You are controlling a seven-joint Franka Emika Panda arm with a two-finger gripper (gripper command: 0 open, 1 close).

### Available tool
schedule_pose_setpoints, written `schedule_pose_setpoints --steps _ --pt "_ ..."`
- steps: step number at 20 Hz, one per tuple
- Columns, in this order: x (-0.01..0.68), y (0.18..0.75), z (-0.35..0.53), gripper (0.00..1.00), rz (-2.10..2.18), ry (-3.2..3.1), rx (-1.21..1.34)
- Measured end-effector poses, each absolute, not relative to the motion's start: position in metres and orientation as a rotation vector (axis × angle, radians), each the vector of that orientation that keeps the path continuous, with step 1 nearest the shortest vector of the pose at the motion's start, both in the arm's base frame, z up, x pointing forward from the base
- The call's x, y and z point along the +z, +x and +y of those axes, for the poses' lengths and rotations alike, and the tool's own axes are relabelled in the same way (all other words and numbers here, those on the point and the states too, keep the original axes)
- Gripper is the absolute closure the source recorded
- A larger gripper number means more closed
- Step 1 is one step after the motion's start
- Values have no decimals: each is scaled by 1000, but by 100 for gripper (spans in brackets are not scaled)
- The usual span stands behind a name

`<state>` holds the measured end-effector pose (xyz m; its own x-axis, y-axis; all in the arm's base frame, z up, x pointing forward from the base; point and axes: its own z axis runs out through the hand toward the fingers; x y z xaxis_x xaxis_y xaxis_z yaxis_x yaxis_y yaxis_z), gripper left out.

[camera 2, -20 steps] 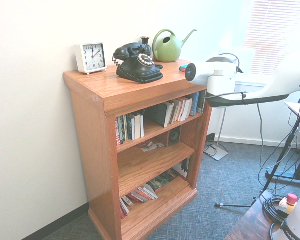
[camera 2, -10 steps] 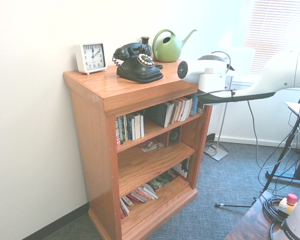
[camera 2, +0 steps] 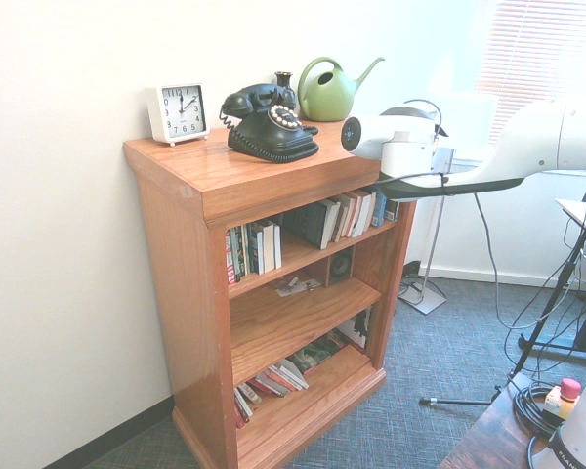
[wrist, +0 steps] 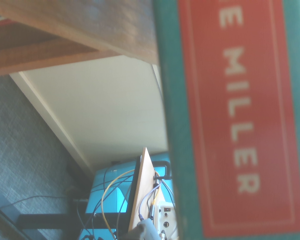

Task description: Organize the shelf

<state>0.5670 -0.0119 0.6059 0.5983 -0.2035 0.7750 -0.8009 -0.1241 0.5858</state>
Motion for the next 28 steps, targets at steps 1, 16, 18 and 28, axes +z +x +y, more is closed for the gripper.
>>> schedule_pose_setpoints --steps 1,16,18,28 --pt "605 570 -12 0 -846 1652 636" --pt "604 596 -15 100 -835 1652 645" --pt "603 597 -13 100 -830 1655 646" --pt "603 598 -9 100 -823 1658 652"
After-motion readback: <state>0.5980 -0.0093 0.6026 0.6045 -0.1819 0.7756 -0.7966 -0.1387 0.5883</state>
